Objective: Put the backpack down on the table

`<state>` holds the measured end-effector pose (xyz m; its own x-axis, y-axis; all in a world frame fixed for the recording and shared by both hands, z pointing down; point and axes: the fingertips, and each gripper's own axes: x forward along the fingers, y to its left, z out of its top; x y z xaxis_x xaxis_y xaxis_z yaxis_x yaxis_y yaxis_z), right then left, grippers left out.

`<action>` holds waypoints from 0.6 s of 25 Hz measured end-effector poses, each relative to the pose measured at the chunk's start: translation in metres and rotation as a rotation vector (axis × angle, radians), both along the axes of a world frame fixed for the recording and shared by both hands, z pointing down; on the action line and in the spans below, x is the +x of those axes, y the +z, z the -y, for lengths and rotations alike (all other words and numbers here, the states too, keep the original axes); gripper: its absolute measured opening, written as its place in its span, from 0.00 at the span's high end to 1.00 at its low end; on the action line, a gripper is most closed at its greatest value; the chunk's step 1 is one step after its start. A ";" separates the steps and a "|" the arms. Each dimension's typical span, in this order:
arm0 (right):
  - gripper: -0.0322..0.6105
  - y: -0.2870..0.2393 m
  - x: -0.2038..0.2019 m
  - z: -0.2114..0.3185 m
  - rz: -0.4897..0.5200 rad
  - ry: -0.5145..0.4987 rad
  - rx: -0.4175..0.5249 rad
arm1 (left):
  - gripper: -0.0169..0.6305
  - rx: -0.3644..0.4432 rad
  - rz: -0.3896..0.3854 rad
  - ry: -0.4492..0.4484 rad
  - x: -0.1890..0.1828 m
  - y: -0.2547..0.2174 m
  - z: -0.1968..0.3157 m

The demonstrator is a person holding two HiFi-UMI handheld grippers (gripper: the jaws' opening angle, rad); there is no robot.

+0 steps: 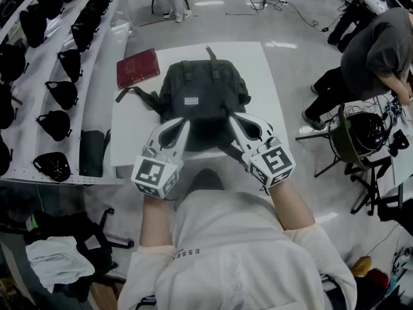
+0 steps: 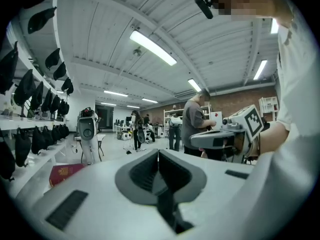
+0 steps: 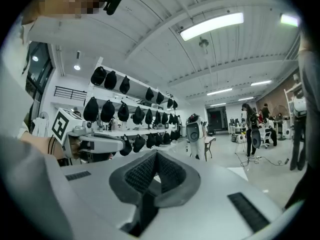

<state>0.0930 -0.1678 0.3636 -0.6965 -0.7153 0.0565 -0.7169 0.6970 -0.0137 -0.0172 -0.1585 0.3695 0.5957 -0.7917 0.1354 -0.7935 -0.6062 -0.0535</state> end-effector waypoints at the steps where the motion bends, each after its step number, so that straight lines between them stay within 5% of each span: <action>1: 0.93 -0.001 0.000 0.000 0.001 -0.001 0.000 | 0.97 0.002 -0.005 -0.005 -0.001 -0.003 0.001; 15: 0.93 -0.006 0.007 -0.001 0.007 0.038 0.017 | 0.97 0.001 -0.009 -0.021 -0.001 -0.006 -0.002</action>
